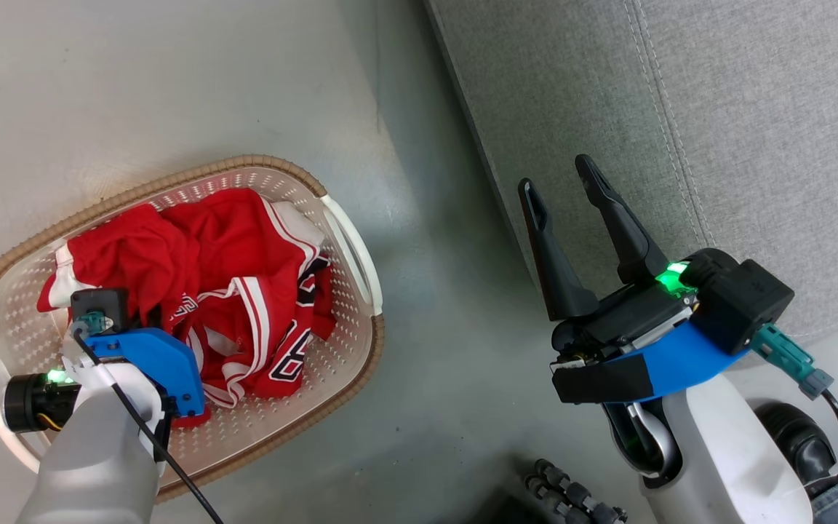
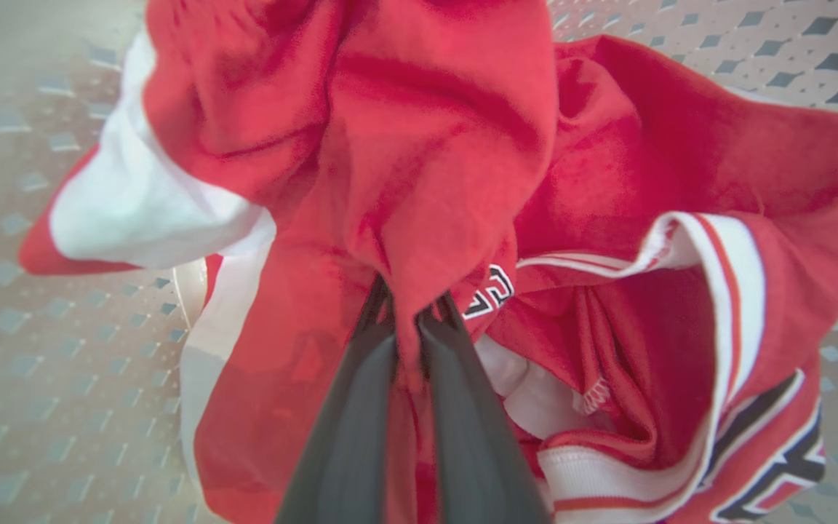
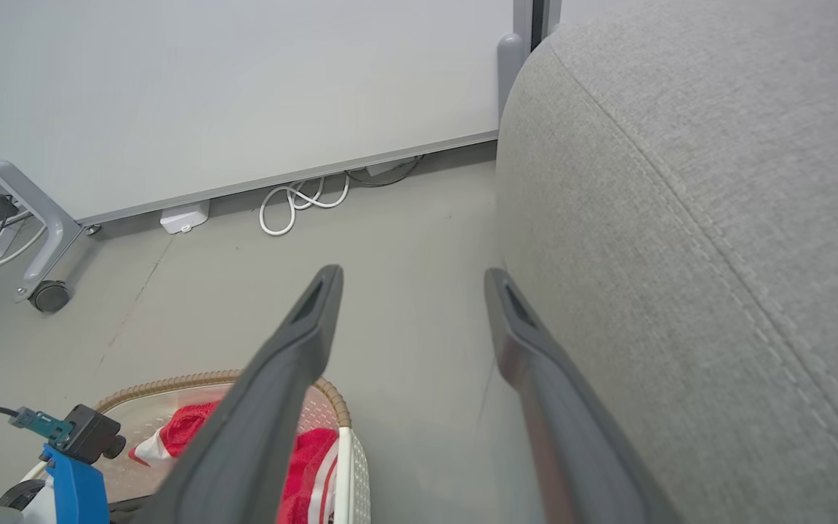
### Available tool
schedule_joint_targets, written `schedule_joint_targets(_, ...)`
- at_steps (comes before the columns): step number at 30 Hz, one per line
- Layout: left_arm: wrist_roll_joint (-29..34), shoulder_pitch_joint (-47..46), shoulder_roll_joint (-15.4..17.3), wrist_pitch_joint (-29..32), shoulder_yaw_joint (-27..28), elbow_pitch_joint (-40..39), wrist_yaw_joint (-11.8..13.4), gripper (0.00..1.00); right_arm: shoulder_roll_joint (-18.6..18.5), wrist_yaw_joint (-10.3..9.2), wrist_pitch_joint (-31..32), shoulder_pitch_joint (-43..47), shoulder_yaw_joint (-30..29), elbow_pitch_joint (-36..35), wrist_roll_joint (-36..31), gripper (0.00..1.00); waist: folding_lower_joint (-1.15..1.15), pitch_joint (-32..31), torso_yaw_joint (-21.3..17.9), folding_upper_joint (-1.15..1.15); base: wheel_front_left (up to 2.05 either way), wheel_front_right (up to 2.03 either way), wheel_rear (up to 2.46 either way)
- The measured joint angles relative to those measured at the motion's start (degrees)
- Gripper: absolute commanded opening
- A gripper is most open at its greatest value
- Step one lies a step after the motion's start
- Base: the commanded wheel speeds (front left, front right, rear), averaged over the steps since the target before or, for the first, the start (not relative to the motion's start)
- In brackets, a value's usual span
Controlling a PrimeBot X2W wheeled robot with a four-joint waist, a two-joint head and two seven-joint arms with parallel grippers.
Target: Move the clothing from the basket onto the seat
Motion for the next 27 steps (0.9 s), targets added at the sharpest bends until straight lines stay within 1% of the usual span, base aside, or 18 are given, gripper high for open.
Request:
schedule_joint_targets(6,-0.26,0.37,-0.25,-0.11,-0.77,0.07,-0.88,0.00,0.00,0.00,0.00,-0.02,0.02,0.48,-0.19,1.00,0.00,-1.28,0.43,0.00,0.00,0.00,0.00)
schedule_joint_targets(13,-0.59,1.44,-2.00,-1.31,-1.54,0.12,-2.01,0.00,0.00,0.00,0.00,-0.11,0.00,1.56,-1.52,1.00,-0.01,-4.49,2.05,0.00,0.00,0.00,0.00)
schedule_joint_targets(16,-0.60,2.22,-2.86,-1.94,-2.27,0.10,-2.94,0.00,0.02,0.00,0.00,-0.11,0.22,2.32,-1.82,1.00,0.00,-6.74,2.87,0.00,0.00,0.00,0.00)
schedule_joint_targets(21,-0.46,2.73,-5.76,-2.75,-3.98,0.01,-3.54,0.00,0.02,0.00,-0.02,0.34,-0.51,3.86,-3.20,1.00,-0.01,-11.36,4.64,0.00,0.00,0.00,0.00)
schedule_joint_targets(27,-0.63,3.70,-7.57,-3.38,-5.65,-2.16,-4.13,0.00,0.04,0.00,-0.03,1.63,-1.37,5.23,-4.82,1.00,-0.01,-17.26,7.63,0.00,0.00,0.00,0.00)
